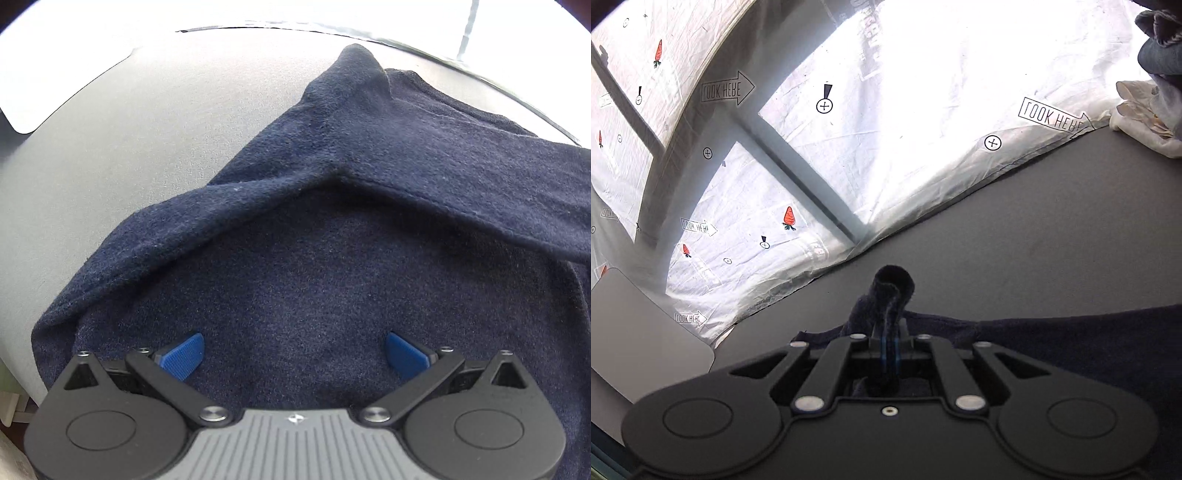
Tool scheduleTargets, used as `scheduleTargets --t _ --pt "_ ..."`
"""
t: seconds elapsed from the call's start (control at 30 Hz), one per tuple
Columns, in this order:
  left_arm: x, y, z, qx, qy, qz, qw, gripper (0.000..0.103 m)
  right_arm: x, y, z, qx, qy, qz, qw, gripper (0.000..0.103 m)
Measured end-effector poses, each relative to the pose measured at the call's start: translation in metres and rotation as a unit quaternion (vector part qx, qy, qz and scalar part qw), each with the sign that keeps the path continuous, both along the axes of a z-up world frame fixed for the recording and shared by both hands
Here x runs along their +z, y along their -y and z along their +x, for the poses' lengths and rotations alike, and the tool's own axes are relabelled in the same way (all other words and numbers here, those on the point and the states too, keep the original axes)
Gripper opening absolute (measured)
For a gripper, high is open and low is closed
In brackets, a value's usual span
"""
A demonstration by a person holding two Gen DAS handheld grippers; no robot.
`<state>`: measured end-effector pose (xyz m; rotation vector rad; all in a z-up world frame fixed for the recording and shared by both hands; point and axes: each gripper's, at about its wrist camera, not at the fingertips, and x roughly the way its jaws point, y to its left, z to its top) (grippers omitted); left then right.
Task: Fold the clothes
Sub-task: 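Fold the sweater side over the body with the right gripper and release, then grasp the opposite sweater side edge with the right gripper and lift it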
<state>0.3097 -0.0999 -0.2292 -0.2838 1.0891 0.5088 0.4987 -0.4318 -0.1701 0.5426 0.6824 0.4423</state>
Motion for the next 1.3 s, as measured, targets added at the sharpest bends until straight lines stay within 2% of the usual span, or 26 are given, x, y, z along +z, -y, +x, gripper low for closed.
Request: scheduleTargets --t 0.13,0.3,0.43,0.6,0.67,0.77,0.87,0.93,1.03,1.1,1.2,1.3 --pt "0.001 -0.003 0.001 0.000 -0.001 -0.002 1.0000 0.103 -0.022 0.017 0.002 -0.027 -0.036 0.006 0.999 0.005" --pt "0.001 -0.007 0.006 0.002 -0.011 -0.007 0.9999 0.103 -0.047 0.007 -0.002 -0.032 -0.075 -0.025 0.996 0.005" --pt "0.004 -0.010 0.011 0.007 -0.041 -0.028 0.9988 0.103 -0.030 0.017 -0.007 -0.035 -0.046 0.003 0.998 0.004" --pt "0.003 -0.014 0.004 0.003 -0.047 -0.037 0.9982 0.103 -0.012 0.031 -0.003 -0.057 -0.009 -0.026 0.998 0.004" --pt "0.002 -0.015 0.004 0.001 -0.047 -0.037 0.9982 0.103 -0.023 0.037 0.001 -0.077 -0.028 -0.050 0.995 0.004" --pt "0.003 -0.015 0.003 -0.001 -0.044 -0.035 0.9984 0.103 -0.054 0.041 0.005 -0.083 -0.086 -0.096 0.988 0.005" --pt "0.003 -0.015 0.002 -0.003 -0.040 -0.034 0.9986 0.103 -0.069 0.037 0.001 -0.084 -0.103 -0.108 0.985 0.005" --pt "0.003 -0.012 0.001 -0.003 -0.038 -0.033 0.9987 0.103 -0.067 0.033 0.000 -0.087 -0.107 -0.115 0.984 0.006" --pt "0.004 -0.010 -0.001 -0.007 -0.034 -0.031 0.9989 0.103 -0.061 0.026 -0.001 -0.087 -0.113 -0.133 0.981 0.019" --pt "0.004 -0.009 -0.001 -0.011 -0.032 -0.032 0.9989 0.103 -0.054 0.019 -0.010 -0.087 -0.113 -0.149 0.978 0.036" --pt "0.002 -0.008 0.002 -0.026 -0.027 -0.034 0.9987 0.103 -0.048 0.014 -0.033 -0.090 -0.114 -0.134 0.980 0.044" --pt "0.009 -0.009 -0.004 -0.063 -0.001 -0.054 0.9966 0.103 -0.043 0.008 -0.061 -0.095 -0.114 -0.108 0.983 0.046"
